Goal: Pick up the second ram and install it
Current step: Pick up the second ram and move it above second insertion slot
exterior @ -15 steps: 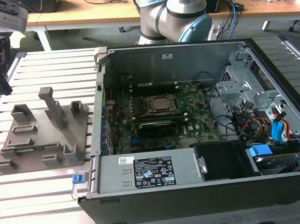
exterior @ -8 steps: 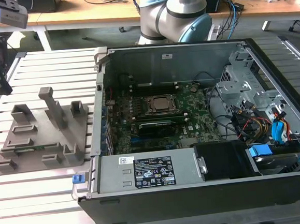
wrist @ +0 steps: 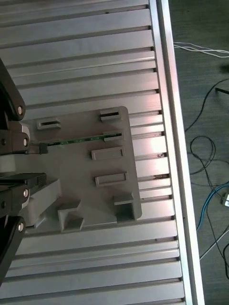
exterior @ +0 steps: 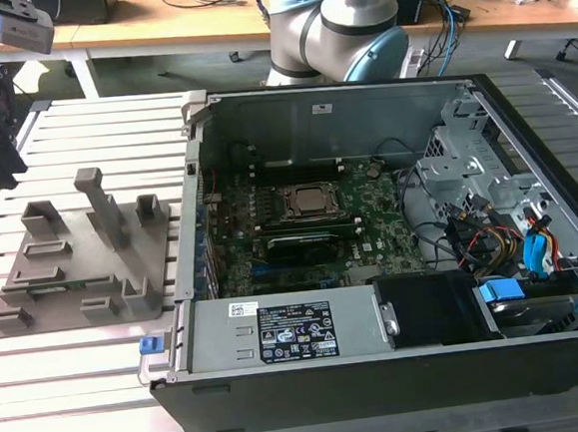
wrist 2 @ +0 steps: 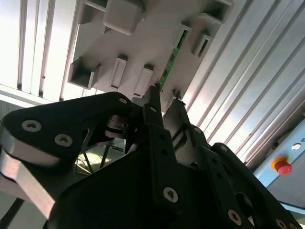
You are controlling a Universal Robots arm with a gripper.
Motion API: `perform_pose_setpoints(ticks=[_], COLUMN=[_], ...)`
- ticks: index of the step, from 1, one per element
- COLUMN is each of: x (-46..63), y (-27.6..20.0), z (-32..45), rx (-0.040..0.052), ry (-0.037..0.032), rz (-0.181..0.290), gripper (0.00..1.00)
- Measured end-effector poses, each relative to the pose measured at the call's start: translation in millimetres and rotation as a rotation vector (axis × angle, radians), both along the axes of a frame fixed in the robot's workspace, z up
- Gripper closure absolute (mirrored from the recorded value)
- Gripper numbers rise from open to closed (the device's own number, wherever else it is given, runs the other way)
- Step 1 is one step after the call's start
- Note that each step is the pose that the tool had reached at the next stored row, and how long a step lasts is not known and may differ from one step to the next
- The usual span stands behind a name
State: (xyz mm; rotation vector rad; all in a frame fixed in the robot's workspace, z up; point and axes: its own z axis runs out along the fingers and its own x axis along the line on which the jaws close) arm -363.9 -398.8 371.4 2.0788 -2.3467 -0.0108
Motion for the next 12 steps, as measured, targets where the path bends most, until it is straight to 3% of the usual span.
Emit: perform_pose_setpoints(ticks=[2, 6, 12], x=[0.0, 0.0, 0.0], y=[0.0, -0.4, -0.4], z=[-0.9, -15.6, -24.9], rx=[0.0001, 0.0, 0.0], ry=[-0.0001, 0.0, 0.0], rz=[0.0, 0.0, 0.0], gripper=[0.7, 0.7, 0.7])
